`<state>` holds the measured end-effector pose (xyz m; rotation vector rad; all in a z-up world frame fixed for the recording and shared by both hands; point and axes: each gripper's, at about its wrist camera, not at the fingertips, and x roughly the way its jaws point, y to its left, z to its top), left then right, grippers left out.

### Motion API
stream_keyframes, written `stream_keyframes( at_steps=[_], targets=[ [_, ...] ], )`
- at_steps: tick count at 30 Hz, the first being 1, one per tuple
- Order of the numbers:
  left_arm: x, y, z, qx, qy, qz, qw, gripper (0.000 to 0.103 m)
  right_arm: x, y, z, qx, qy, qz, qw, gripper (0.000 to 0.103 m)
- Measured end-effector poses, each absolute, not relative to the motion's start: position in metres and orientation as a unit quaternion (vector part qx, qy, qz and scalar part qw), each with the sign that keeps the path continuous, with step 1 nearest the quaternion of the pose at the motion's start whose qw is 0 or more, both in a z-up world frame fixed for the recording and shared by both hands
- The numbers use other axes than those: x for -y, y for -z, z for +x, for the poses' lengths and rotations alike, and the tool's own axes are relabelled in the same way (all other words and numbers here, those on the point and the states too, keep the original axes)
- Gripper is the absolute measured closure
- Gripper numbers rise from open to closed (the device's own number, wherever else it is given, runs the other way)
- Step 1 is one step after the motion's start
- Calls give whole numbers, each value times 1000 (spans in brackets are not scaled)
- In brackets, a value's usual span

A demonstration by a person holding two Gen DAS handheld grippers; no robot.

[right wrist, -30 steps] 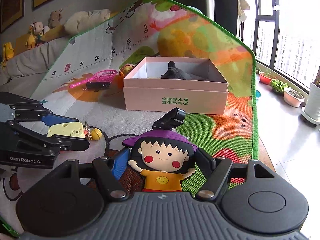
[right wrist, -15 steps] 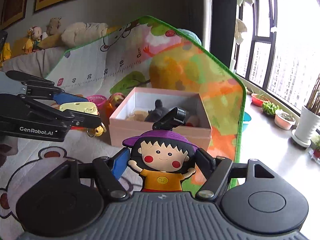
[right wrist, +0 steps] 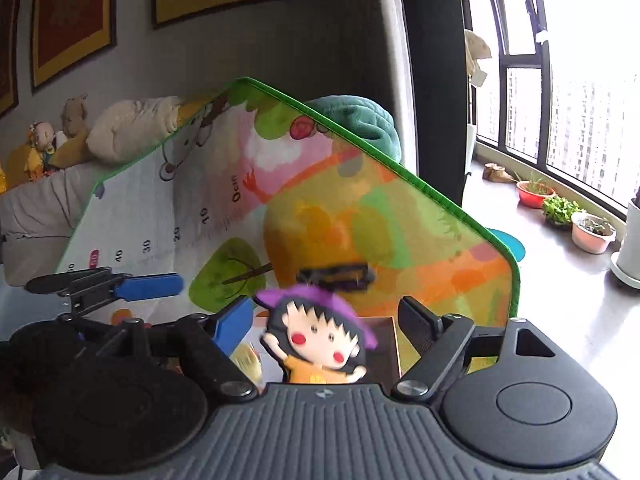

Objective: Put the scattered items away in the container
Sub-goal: 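Carry the figure and yellow case over the pink box and open both grippers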

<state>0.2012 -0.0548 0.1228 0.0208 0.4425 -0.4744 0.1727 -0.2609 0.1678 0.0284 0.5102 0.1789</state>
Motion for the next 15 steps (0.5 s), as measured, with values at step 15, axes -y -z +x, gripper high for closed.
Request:
stream_keyframes(
  at_steps=[15],
  targets=[
    [-49, -29, 116, -363, 103, -20, 926, 0, 180, -144, 179, -274, -145, -43, 950, 22]
  ],
)
